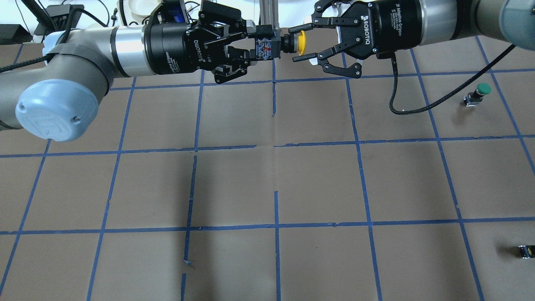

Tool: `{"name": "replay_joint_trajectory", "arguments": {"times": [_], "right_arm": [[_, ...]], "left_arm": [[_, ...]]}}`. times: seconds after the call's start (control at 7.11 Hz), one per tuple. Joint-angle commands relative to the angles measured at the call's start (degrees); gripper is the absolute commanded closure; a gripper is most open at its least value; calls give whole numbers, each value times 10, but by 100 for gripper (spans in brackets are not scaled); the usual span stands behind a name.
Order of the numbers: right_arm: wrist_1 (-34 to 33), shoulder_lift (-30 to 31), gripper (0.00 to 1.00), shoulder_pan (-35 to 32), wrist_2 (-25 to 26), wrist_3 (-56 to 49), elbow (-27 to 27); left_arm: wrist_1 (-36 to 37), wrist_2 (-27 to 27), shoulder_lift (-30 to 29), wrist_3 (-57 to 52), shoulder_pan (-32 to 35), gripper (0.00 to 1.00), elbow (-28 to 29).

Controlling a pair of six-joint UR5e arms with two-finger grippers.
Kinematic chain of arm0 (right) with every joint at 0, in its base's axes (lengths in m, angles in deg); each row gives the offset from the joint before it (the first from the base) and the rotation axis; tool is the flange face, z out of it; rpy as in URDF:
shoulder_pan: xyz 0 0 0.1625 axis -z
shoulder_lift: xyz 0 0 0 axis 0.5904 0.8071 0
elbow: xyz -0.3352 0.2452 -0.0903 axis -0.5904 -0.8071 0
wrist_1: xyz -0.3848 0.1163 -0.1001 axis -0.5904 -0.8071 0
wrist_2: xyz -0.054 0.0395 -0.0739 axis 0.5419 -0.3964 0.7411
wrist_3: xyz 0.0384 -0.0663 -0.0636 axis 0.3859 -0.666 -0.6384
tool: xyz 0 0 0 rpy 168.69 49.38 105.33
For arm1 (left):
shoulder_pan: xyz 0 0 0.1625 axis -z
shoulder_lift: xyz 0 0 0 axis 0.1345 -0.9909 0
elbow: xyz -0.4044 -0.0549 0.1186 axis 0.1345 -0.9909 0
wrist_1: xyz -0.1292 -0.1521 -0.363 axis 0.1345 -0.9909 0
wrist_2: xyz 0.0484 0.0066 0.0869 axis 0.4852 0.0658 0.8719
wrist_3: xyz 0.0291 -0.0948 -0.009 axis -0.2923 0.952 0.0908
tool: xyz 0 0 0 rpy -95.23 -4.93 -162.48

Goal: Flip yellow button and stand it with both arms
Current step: 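Close the right gripper on the yellow button and open the left gripper, then carry the yellow button with the right gripper while the left arm withdraws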

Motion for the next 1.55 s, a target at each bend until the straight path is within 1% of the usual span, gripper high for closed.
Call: {"name": "replay_joint_trajectory", "arguments": {"times": [0.0, 0.28, 0.42, 0.56, 0.7, 0.84, 0.98, 1.12, 1.27, 1.41], "right_arm": [[0, 0, 71, 0, 0, 0, -1], [0, 2, 71, 3, 8, 0, -5], [-4, 8, 71, 5, 42, -3, -7], [-34, 13, 71, 6, 120, -3, -8], [-42, 19, 71, 7, 179, -4, -8], [-84, 25, 71, 4, 282, -15, -7], [-125, 28, 73, -2, 329, -17, -1], [-145, 26, 75, -9, 370, -39, 4], [-152, 23, 76, -21, 430, -110, 7], [-161, 26, 77, -25, 502, -199, 23]], "left_arm": [[0, 6, -1, 3, -1, 1, 0], [0, 16, 2, 3, -5, 1, 10], [27, 98, 2, -1, -22, 1, 12], [39, 138, 2, 3, -38, 1, 13], [40, 160, 1, 3, -46, 1, 12], [41, 202, 0, 3, -53, 1, 14], [39, 227, 4, 3, -54, 1, 16], [41, 279, 4, 3, -56, 1, 16], [41, 308, 4, 3, -55, 1, 15], [45, 352, 4, 4, -55, 1, 15]]}}
